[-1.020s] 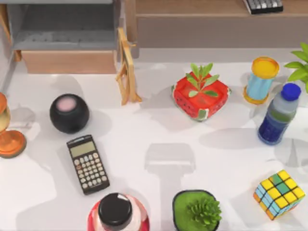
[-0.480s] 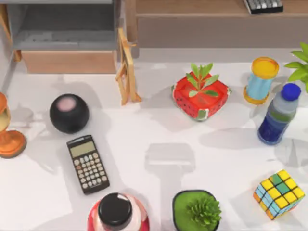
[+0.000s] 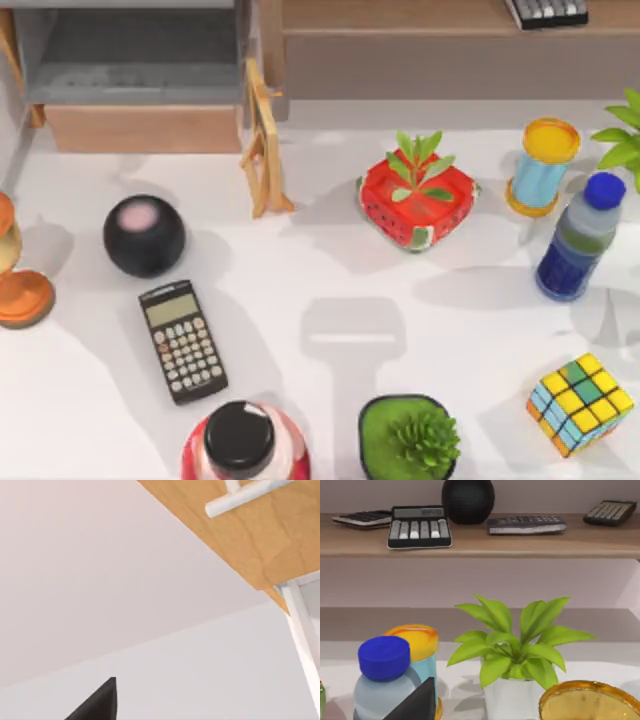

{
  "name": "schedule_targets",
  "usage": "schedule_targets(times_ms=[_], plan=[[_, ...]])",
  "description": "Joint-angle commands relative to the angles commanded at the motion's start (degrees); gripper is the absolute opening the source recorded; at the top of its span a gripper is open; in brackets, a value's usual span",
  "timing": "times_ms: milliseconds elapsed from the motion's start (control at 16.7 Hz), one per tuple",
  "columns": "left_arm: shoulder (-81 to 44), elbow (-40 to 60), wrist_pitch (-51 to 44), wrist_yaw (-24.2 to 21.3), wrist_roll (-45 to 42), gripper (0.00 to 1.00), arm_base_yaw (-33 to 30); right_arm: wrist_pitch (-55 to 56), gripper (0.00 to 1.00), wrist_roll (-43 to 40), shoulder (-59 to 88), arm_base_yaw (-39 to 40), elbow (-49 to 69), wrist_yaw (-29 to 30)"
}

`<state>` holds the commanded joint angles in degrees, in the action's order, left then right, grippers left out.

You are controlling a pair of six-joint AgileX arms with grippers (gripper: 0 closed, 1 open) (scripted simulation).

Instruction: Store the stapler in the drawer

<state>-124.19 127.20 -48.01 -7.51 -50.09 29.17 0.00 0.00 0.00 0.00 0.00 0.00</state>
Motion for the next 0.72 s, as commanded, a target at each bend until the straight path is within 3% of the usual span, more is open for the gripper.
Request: schedule_targets(times_ms=[360, 720], plan=[[12.63, -25.61, 45.54, -5.68, -23.62, 1.0, 11.06, 0.0, 1.0, 0.0, 0.0, 0.0, 0.0, 0.0], [17.21, -56.62, 89.69, -15.11, -41.38, 1.0, 19.43, 0.0, 1.0, 0.0, 0.0, 0.0, 0.0, 0.0]])
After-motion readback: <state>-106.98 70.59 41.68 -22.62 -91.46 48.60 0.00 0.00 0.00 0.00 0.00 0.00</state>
